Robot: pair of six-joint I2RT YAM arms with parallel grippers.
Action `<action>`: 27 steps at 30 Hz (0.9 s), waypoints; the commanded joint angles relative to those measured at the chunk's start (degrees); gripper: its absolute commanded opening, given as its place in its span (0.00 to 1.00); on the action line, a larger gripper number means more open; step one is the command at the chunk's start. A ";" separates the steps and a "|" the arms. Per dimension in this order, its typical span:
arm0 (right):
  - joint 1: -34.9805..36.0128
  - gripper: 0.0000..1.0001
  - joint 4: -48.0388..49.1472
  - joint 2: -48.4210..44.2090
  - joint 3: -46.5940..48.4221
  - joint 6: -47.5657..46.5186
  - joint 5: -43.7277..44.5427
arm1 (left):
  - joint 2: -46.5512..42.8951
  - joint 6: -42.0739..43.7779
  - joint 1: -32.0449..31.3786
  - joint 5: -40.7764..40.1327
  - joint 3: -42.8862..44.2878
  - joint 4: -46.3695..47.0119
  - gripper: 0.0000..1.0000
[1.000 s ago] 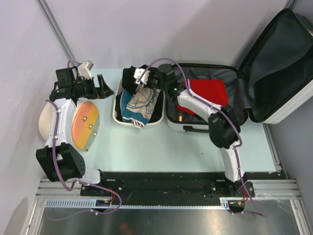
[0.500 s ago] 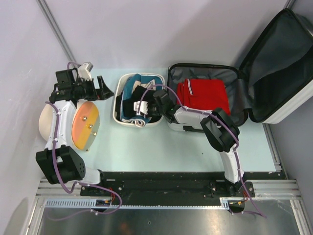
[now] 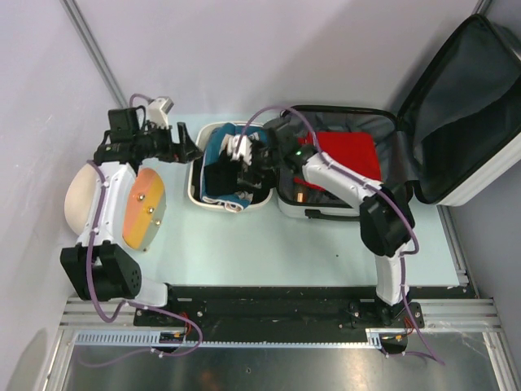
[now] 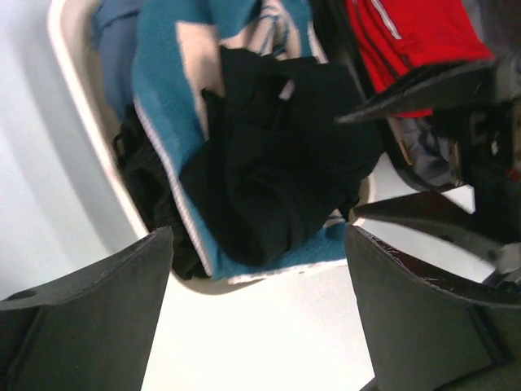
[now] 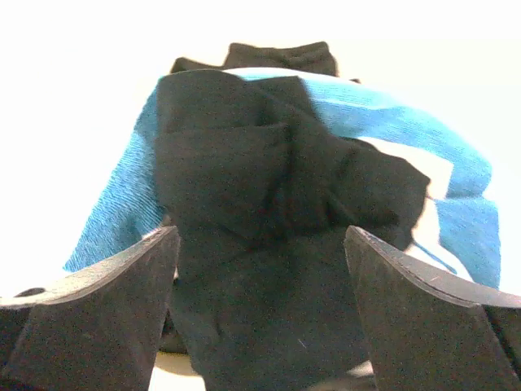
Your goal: Open, take out, and arrange the luggage
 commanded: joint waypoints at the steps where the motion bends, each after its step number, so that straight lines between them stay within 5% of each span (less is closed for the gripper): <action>1: -7.08 0.83 -5.64 -5.40 5.13 11.57 -5.71 | 2.78 3.43 -5.17 -0.49 5.35 0.89 0.84; 3: -9.79 0.78 -5.55 -4.79 5.31 17.37 -5.11 | 5.50 3.17 -8.60 -0.58 6.58 0.98 0.76; 7: -12.01 0.51 -7.40 -0.58 6.36 25.99 -5.45 | 10.24 3.26 -13.09 0.29 6.59 1.24 0.55; 13: -9.90 0.37 -6.26 2.77 3.73 29.07 -5.98 | 18.86 2.82 -15.56 0.49 3.96 1.15 0.32; 18: -6.83 0.38 -8.54 10.13 5.22 30.04 -1.59 | 22.74 1.15 -11.35 -3.65 0.18 1.15 0.24; 22: -8.23 0.49 -10.73 12.88 9.25 32.59 -1.84 | 23.98 1.49 -9.49 -5.33 -0.53 1.15 0.24; 26: -11.21 0.66 -11.53 6.39 10.49 33.04 -5.62 | 21.70 1.76 -9.58 0.63 0.87 1.24 0.40; 27: -12.61 0.69 -11.70 2.37 10.41 32.77 -6.15 | 20.21 1.85 -9.67 1.43 1.75 1.15 0.52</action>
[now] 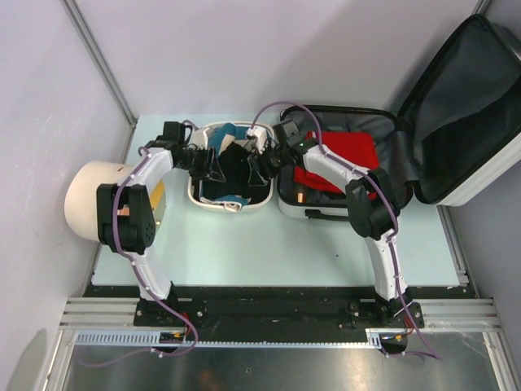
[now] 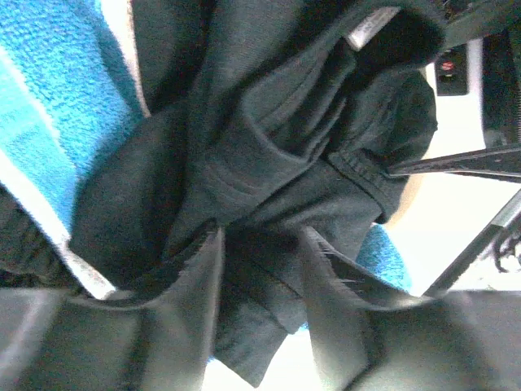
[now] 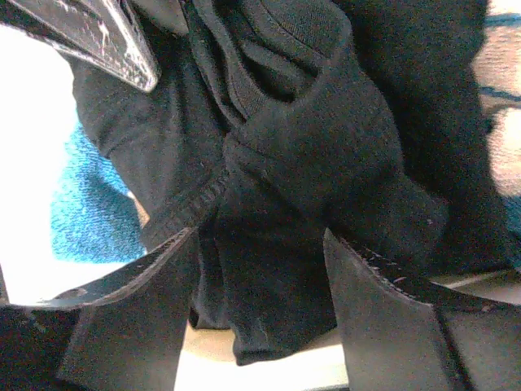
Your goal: Open, take out, and arrange the luggage
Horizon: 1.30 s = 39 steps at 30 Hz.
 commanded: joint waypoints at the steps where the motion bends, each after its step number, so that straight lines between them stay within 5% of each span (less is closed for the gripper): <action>1: -5.30 0.75 -2.77 -10.66 1.82 0.68 -1.20 | -4.41 1.89 0.02 2.57 2.54 -0.12 0.58; 4: -8.29 0.97 -4.43 -17.24 -0.46 -3.26 3.95 | -8.19 2.42 0.01 2.84 4.04 -0.12 0.80; 7: -9.61 1.00 -5.49 -21.47 -5.82 -8.80 16.76 | -11.26 2.51 -0.07 1.97 5.53 -0.03 0.99; 13: -10.23 1.00 -2.33 -24.39 -19.01 -14.79 30.44 | -14.00 2.51 -0.07 0.12 7.73 -0.29 1.00; 39: -10.14 1.00 10.68 -14.55 -30.70 -27.00 37.22 | -12.15 2.16 0.45 1.61 8.70 -0.91 1.00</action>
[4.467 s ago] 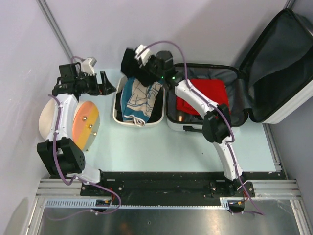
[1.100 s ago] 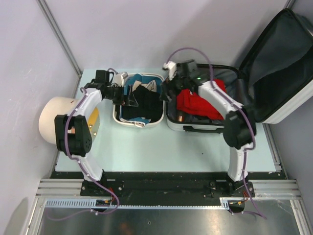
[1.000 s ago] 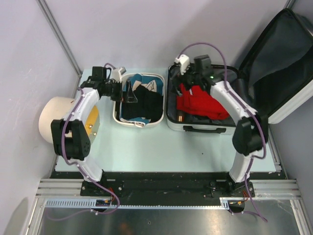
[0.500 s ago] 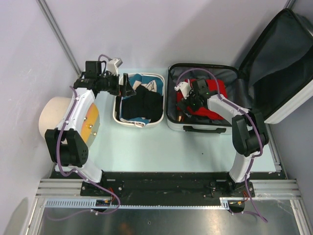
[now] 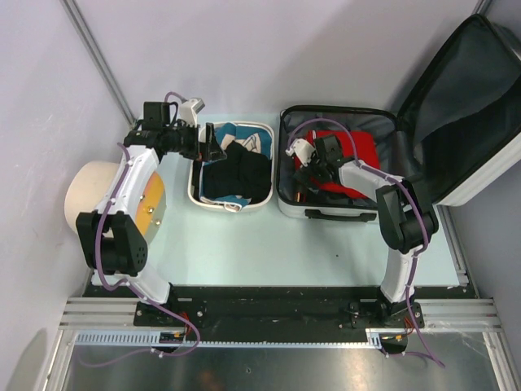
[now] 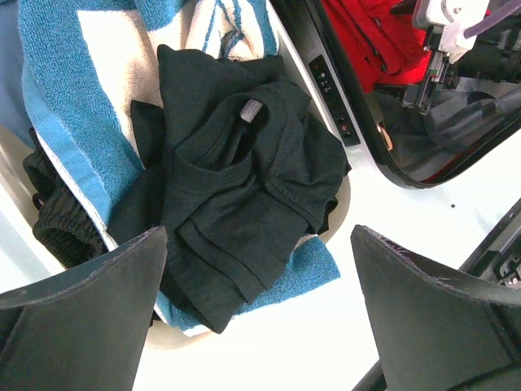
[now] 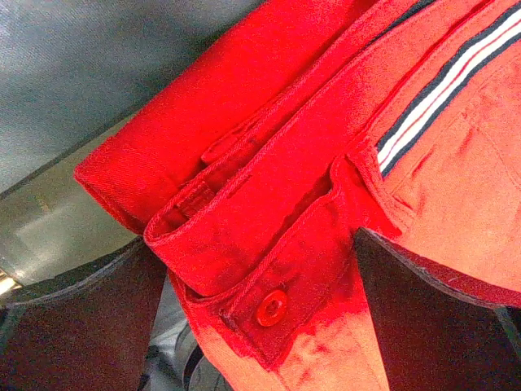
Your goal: Open, take out, and arrange the luggage
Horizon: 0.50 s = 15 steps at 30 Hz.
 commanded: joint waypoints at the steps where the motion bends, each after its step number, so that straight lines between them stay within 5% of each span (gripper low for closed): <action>1: 0.15 1.00 0.87 2.24 -1.70 -4.07 1.61 | -0.18 1.96 0.63 1.22 1.97 0.19 1.00; 5: -0.90 0.79 1.74 2.42 -1.70 -4.87 2.05 | 0.00 2.05 0.72 1.31 2.14 0.19 1.00; 6: -1.42 0.60 2.00 1.81 -1.70 -4.96 2.22 | 0.00 1.96 0.72 1.31 2.31 0.19 1.00; 11: -4.50 0.00 1.22 -2.85 -1.44 -4.44 -2.59 | -0.35 2.22 0.98 1.92 3.19 0.10 0.99; 15: -8.18 0.00 0.86 -7.77 -0.83 -2.68 -8.92 | -0.79 3.10 1.07 2.36 3.98 0.01 0.99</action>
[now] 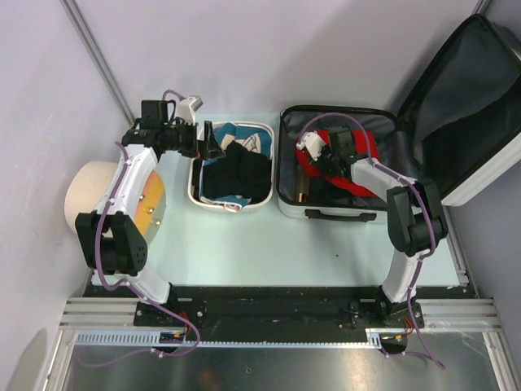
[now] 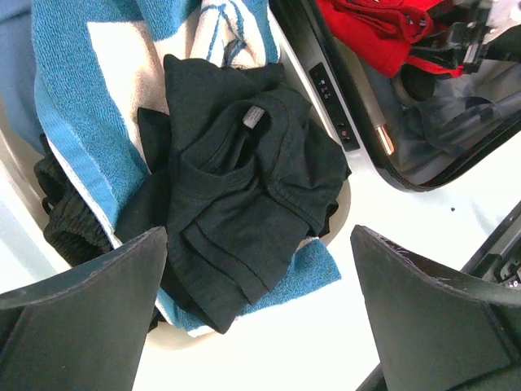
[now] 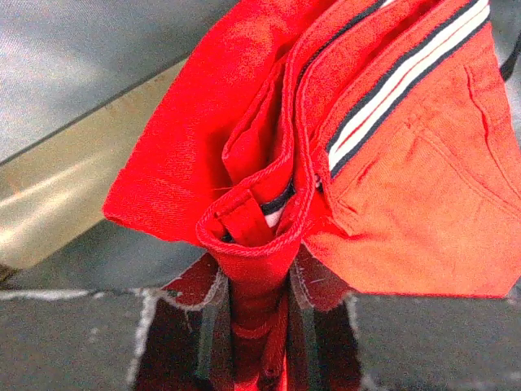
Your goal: Open, take out, and arrange the luggage
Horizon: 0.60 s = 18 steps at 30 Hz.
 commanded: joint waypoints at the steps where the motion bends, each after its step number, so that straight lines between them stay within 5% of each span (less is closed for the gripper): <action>1: -5.00 0.00 -1.56 -7.27 0.57 1.89 -6.00 | -0.97 3.28 0.54 2.45 3.50 0.25 0.99; 13: -10.63 0.00 -10.08 -9.49 23.49 4.28 -29.82 | -0.18 11.18 -0.16 7.37 13.70 0.25 1.00; 18: -10.11 0.00 -15.08 -8.78 31.50 3.22 -40.02 | -3.67 22.94 -4.01 7.29 15.02 0.25 1.00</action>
